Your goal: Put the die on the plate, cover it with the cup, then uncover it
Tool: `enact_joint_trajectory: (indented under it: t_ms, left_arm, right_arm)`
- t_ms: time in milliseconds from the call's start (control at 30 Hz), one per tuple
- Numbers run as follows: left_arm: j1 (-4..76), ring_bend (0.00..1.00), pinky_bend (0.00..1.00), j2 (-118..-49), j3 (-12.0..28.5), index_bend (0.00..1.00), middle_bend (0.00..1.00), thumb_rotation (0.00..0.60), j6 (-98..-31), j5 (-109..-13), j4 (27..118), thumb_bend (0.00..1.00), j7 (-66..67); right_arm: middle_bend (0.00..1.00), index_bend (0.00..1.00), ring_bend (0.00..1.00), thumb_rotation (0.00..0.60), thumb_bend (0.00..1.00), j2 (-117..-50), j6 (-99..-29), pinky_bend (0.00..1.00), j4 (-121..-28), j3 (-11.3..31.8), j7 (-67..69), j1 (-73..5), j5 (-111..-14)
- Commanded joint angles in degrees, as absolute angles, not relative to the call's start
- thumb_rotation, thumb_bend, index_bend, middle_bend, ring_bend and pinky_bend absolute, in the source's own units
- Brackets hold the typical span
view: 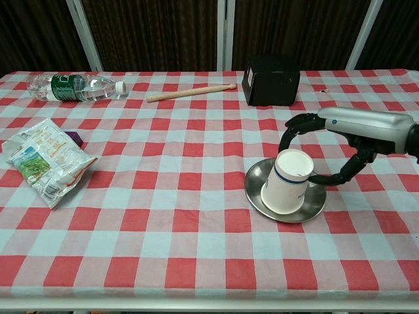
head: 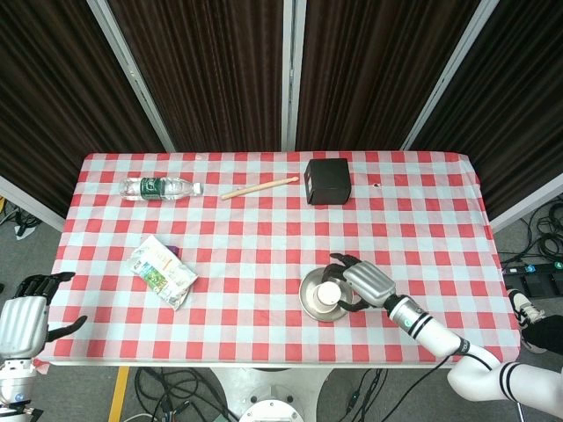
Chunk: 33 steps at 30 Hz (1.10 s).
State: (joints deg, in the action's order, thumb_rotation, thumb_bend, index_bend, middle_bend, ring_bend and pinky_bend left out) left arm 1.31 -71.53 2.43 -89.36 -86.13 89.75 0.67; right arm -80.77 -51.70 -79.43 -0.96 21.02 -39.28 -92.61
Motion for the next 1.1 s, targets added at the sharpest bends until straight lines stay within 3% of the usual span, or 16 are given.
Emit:
enact_joint_trajectory:
  t_ms: [33,233,433,667,900,1100]
  left_arm:
    - [1.2,0.26,0.21,-71.5,2.4,0.27,0.31,0.600,-89.5,-86.1,89.9,0.00,0.7]
    - [1.0,0.26,0.21,-71.5,2.3,0.27,0.31,0.600,-89.4,-85.8,89.8,0.00,0.7]
    - [1.2,0.26,0.21,-71.5,2.4,0.27,0.31,0.600,-89.5,-86.0,89.8,0.00,0.7]
    - [1.2,0.26,0.21,-71.5,2.5,0.27,0.31,0.600,-89.2,-85.7,89.7,0.00,0.7]
    - [1.2,0.26,0.21,-71.4,2.5,0.27,0.31,0.600,-89.2,-85.7,89.7,0.00,0.7]
    - [1.2,0.26,0.21,-71.6,2.5,0.27,0.31,0.600,-89.1,-85.7,89.8,0.00,0.9]
  right_arm:
    - [0.24,0.50,0.04,0.600,0.33,-82.1,-50.8,0.12,-77.6,0.0,20.5,-39.8,-90.9]
    - [0.24,0.50,0.04,0.600,0.33,-80.8,-51.8,0.12,-79.7,-2.6,23.0,-40.3,-94.7]
    - [0.24,0.50,0.04,0.600,0.33,-82.3,-51.2,0.12,-76.5,-0.6,23.2,-40.4,-90.9]
    - [0.24,0.50,0.04,0.600,0.33,-80.9,-52.4,0.11,-78.9,-3.2,25.7,-40.9,-94.9]
    - [0.24,0.50,0.04,0.600,0.33,-82.5,-52.5,0.11,-76.0,-1.4,24.3,-40.6,-91.9]
    - [0.25,0.50,0.04,0.600,0.33,-80.1,-53.7,0.11,-79.5,-4.6,25.6,-41.0,-96.5]
